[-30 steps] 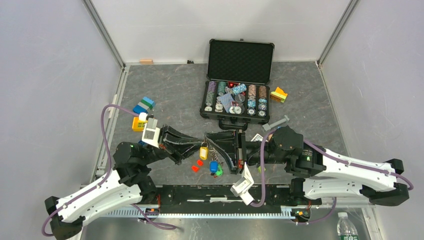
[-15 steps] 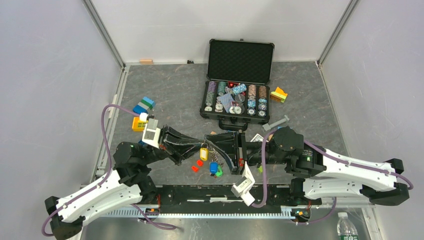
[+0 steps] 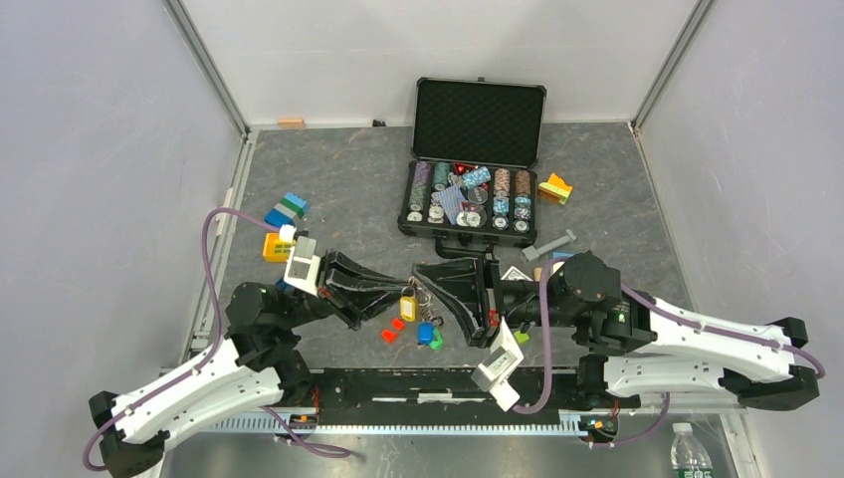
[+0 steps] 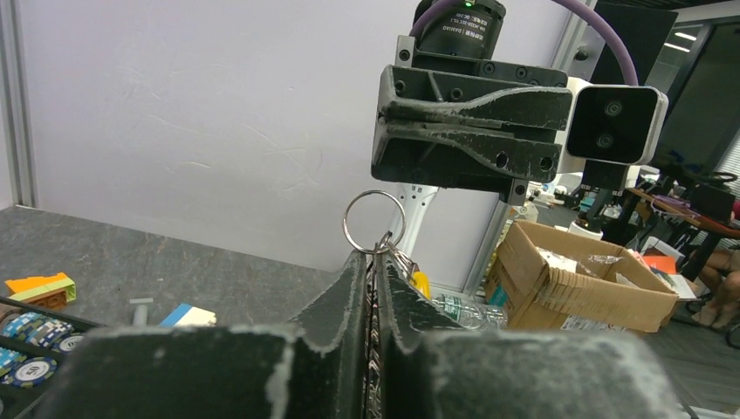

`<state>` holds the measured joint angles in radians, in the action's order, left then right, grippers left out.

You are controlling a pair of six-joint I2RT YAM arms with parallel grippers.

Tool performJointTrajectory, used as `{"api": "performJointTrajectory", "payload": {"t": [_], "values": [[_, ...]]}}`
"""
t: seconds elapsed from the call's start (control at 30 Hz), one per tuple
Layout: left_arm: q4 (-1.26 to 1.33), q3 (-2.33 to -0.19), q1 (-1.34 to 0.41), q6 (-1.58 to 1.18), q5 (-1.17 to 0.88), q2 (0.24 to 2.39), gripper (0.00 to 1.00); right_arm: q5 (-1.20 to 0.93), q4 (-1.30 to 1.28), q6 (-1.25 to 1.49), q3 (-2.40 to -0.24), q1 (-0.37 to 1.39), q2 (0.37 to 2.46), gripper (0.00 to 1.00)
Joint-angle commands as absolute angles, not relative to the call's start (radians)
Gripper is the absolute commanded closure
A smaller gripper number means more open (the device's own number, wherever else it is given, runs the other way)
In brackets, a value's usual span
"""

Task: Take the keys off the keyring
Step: Remove the key from the keyring.

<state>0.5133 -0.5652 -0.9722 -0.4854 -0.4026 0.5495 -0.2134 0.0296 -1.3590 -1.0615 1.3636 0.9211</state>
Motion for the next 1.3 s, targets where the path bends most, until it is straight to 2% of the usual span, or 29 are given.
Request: {"api": "performJointTrajectory", "payload": {"t": [0.0, 0.03, 0.13, 0.2, 0.43, 0.6, 0.67, 0.8, 0.87, 0.9, 1.0, 1.03, 1.17, 1.27], "values": [[0.557, -0.567, -0.974, -0.485, -0.422, 0.534, 0.93, -0.224, 0.079, -1.327, -1.050, 1.371, 0.903, 1.00], [0.558, -0.567, -0.975, -0.482, -0.423, 0.533, 0.97, -0.219, 0.081, -1.325, -1.045, 1.372, 0.900, 1.00], [0.567, -0.560, -0.975, -0.474, -0.426, 0.524, 0.98, -0.209, 0.092, -1.314, -1.025, 1.373, 0.882, 0.97], [0.576, -0.554, -0.974, -0.467, -0.428, 0.516, 0.98, -0.204, 0.098, -1.294, -1.011, 1.373, 0.864, 0.88], [0.524, -0.575, -0.974, -0.263, -0.417, 0.467, 0.98, -0.142, 0.130, -0.914, -1.053, 1.374, 0.842, 0.72], [0.419, -0.649, -0.976, -0.044, -0.394, 0.459, 0.98, -0.121, 0.177, -0.629, -1.060, 1.373, 0.826, 0.33], [0.449, -0.650, -0.974, -0.005, -0.375, 0.461, 0.98, -0.132, 0.200, -0.548, -1.051, 1.373, 0.829, 0.26], [0.540, -0.646, -0.975, -0.003, -0.303, 0.482, 0.98, -0.175, 0.308, -0.429, -0.986, 1.373, 0.836, 0.25], [0.587, -0.641, -0.974, -0.003, -0.265, 0.495, 0.98, -0.169, 0.345, -0.402, -0.970, 1.373, 0.851, 0.28], [0.610, -0.638, -0.975, -0.007, -0.243, 0.501, 0.98, -0.158, 0.358, -0.394, -0.966, 1.373, 0.862, 0.32], [0.679, -0.622, -0.974, -0.006, -0.189, 0.509, 0.98, -0.103, 0.390, -0.374, -0.951, 1.379, 0.895, 0.57], [0.701, -0.614, -0.974, -0.003, -0.176, 0.509, 0.98, -0.083, 0.399, -0.374, -0.942, 1.383, 0.906, 0.61], [0.788, -0.591, -0.974, 0.034, -0.129, 0.518, 0.98, 0.007, 0.515, -0.391, -0.875, 1.410, 0.924, 0.62], [0.812, -0.597, -0.975, 0.041, -0.141, 0.529, 0.98, 0.108, 0.557, -0.415, -0.871, 1.439, 0.958, 0.59]]}}
